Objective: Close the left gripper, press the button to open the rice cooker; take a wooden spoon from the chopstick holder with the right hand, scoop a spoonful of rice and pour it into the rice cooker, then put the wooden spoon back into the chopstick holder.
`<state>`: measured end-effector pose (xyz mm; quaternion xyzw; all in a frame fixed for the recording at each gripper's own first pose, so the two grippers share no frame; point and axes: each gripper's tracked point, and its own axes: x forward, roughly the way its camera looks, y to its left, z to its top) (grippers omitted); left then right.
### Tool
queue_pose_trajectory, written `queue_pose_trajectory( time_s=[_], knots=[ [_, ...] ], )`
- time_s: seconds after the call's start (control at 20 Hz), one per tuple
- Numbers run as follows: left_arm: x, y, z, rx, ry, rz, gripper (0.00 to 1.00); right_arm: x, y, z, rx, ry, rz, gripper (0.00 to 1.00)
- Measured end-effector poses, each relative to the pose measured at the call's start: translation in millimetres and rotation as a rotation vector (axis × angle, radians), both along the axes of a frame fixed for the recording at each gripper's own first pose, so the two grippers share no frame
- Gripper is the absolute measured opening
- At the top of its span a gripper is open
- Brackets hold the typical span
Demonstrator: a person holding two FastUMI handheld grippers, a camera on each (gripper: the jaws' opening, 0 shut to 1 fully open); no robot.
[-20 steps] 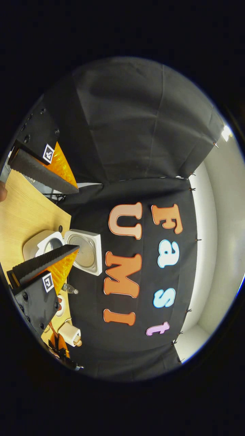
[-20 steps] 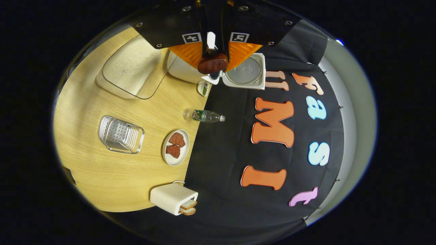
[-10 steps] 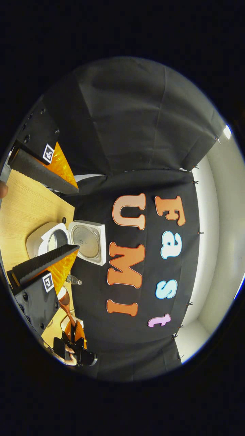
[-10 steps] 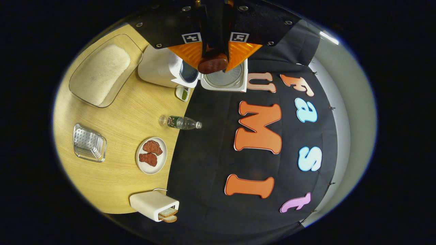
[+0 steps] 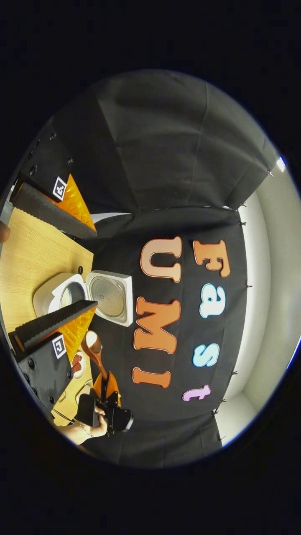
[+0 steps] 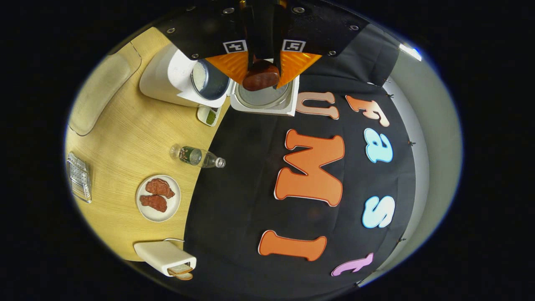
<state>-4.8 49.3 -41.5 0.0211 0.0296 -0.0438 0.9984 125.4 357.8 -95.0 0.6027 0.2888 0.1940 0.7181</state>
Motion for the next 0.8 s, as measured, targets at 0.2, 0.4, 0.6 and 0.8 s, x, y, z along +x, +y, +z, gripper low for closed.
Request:
queue_pose_trajectory(
  time_s=[0.2,0.4,0.6,0.8],
  knots=[
    [10.6,3.0,-6.8,-0.005,0.012,0.002,1.00,17.3,21.9,6.3,-0.076,-0.054,0.001,0.16],
    [20.4,5.8,-10.8,-0.007,0.023,-0.002,1.00,23.2,35.7,12.3,-0.158,-0.122,0.006,0.16],
    [24.6,3.4,-15.5,-0.009,0.029,-0.013,1.00,27.3,40.4,15.2,-0.238,-0.179,0.002,0.16],
    [29.0,1.4,-21.0,0.000,0.039,-0.017,1.00,29.2,42.2,15.8,-0.317,-0.238,-0.003,0.16]
  ],
)
